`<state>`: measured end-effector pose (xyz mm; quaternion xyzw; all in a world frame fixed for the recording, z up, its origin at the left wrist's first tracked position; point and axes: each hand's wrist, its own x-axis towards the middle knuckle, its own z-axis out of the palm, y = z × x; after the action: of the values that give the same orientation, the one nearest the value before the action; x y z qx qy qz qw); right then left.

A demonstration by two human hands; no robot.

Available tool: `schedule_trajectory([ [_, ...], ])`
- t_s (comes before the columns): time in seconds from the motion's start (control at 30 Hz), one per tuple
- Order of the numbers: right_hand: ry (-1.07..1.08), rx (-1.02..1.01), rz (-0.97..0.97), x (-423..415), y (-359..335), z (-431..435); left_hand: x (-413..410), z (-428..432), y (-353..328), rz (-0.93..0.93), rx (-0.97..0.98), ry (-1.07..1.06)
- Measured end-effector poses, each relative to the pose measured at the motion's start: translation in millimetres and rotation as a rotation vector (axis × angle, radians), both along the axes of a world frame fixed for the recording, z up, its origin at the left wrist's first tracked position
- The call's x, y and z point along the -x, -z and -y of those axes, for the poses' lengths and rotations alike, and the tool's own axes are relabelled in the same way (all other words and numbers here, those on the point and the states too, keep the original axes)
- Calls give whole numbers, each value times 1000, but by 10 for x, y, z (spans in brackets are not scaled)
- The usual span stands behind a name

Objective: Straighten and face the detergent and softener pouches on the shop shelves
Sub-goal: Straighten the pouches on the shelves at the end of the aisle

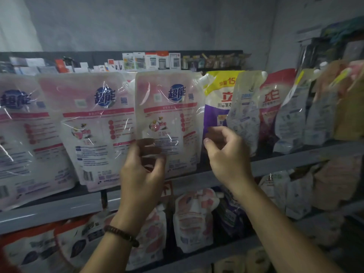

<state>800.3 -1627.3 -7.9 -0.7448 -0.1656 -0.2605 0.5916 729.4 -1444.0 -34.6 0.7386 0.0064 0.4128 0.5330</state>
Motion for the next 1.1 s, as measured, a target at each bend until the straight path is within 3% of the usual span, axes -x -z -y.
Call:
schedule_trajectory([
  [0.37,16,-234,-188,287,243,429,47,164,178,-64,-89,199],
  [0.63,45,-352,-254,460,649,958,88,506,480,-146,-64,231],
  [1.1,-28,-328,-441,252,1271,2340,29,1933,961,-304,51,186],
])
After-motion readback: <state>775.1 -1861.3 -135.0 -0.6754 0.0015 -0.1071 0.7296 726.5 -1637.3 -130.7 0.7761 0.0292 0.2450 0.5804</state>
